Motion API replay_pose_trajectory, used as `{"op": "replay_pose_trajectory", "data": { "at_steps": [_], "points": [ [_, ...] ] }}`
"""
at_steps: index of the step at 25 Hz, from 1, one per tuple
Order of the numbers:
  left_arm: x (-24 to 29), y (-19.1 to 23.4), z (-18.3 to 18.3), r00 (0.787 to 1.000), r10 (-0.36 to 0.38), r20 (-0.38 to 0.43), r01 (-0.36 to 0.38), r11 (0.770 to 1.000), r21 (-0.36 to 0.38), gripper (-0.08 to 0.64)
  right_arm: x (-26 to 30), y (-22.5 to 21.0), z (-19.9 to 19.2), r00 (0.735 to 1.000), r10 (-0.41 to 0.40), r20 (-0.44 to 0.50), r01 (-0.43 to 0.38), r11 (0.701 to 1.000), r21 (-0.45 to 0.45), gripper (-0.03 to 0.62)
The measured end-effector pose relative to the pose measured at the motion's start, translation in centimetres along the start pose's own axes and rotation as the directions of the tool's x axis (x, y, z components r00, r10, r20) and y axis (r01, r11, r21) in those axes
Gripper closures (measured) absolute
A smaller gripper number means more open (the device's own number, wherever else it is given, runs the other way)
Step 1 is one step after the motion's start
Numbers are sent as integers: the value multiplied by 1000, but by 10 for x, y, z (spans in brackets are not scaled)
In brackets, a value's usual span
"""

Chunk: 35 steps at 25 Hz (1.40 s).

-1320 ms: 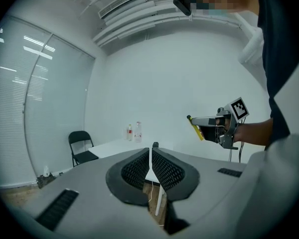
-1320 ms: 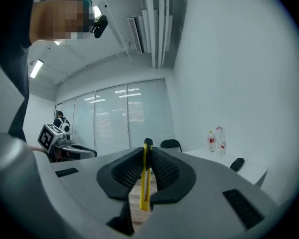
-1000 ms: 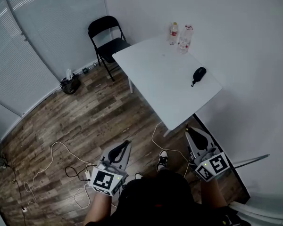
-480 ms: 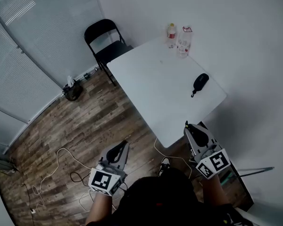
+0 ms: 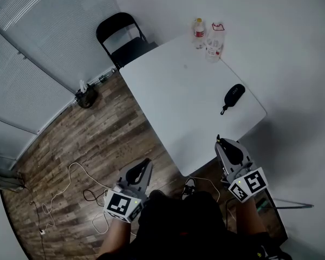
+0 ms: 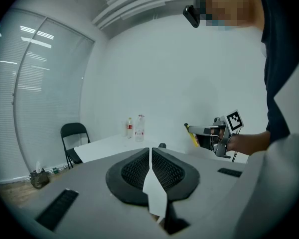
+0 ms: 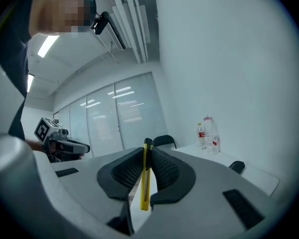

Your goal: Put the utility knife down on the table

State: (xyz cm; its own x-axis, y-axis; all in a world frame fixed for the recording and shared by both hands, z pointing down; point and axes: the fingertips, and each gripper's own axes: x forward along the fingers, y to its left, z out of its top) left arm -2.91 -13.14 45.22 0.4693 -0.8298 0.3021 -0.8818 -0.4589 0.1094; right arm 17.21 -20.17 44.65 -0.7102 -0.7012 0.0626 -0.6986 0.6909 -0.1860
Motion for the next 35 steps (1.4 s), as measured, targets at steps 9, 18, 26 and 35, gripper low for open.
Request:
{"op": "replay_pose_trajectory", "data": {
  "at_steps": [9,18,26,35],
  "points": [
    [26,18,-5,1000,-16,-24,16,1000,-12,526,40,-18,-39,995,-15,-98,21,998,60,531],
    [27,59,-9,1000,0,3,0,999,-51,525,107,-29,-107,958,-28,-284,42,998,42,531],
    [11,83,-22,997,53,-55,-57,996,-72,526,154,-35,-228,810,-27,-585,3,999,-42,531],
    [-3,94,-38,995,87,-47,-93,987,-129,525,147,-27,-301,651,-71,-756,-84,983,-164,531]
  ]
}}
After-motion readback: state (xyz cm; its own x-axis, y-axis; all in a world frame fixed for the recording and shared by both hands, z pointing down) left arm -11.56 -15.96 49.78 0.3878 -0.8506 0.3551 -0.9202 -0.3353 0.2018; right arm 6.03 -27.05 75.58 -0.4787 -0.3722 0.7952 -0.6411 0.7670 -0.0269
